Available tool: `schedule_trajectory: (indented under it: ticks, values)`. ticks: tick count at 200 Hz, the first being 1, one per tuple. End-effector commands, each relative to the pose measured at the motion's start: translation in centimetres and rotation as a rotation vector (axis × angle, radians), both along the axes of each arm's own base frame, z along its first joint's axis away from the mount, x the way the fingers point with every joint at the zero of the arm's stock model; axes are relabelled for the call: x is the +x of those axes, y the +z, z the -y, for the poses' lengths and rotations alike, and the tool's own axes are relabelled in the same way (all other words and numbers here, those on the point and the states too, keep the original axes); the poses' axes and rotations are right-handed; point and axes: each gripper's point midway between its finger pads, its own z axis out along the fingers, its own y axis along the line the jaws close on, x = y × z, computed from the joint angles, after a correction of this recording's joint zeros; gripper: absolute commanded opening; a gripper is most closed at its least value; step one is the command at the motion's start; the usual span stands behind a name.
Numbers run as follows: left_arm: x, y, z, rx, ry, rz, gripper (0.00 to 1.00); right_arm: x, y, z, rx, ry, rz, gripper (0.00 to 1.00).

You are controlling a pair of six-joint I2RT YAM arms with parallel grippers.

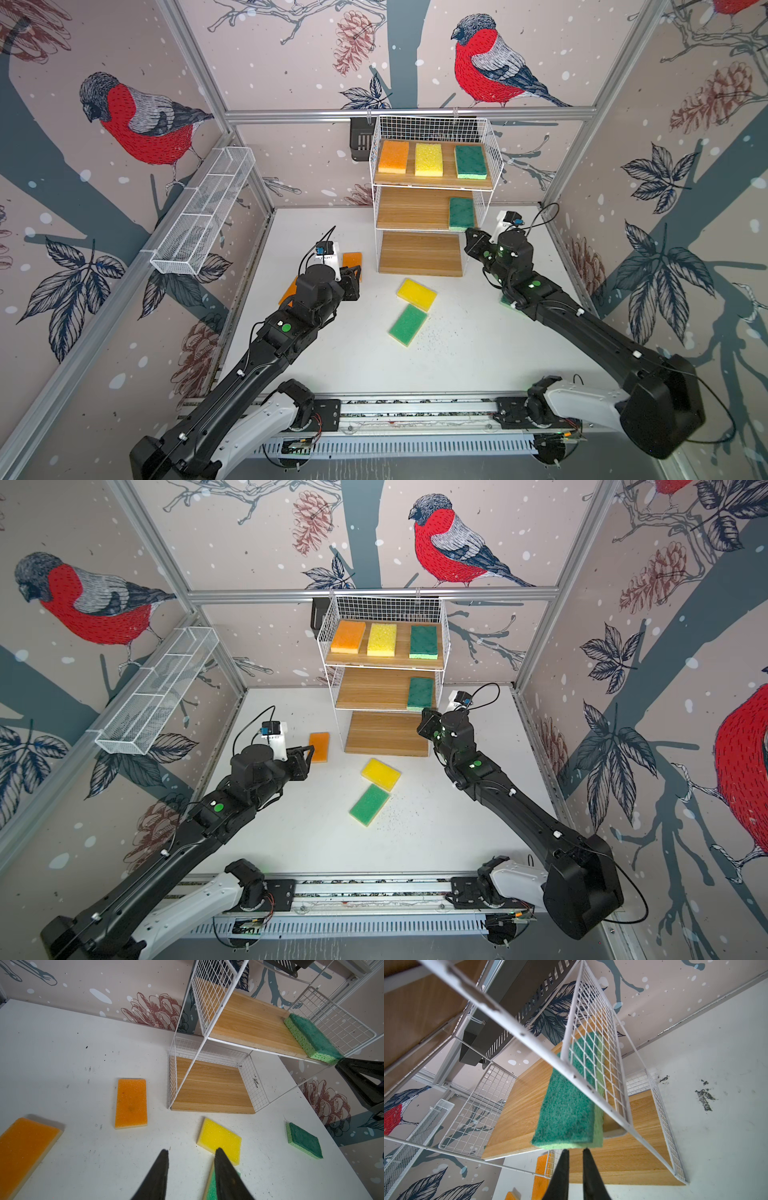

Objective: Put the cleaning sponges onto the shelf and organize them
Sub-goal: 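Withdraw the open right gripper from the shelf toward the table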

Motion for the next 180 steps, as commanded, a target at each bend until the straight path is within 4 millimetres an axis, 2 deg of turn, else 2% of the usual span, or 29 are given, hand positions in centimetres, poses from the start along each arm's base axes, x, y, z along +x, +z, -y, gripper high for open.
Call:
schedule_trajectory:
  ticks: [1,135,140,180]
  values:
    - [0.4,1.6,0.1,-0.027,0.006,0.054,0.39,0.5,1.3,-0.1,0.039,-0.004,0.038,0.16]
    - [0.6,1.4,0.4,-0.040,0.002,0.045,0.38,1.3,2.1,-0.2,0.076,0.000,0.067,0.16]
    - [0.6,1.4,0.4,-0.039,0.000,0.044,0.38,1.7,1.0,-0.5,0.065,0.001,0.046,0.16]
    - [0.7,1.4,0.5,-0.041,-0.003,0.045,0.38,2.1,0.6,-0.8,0.066,0.010,0.032,0.16]
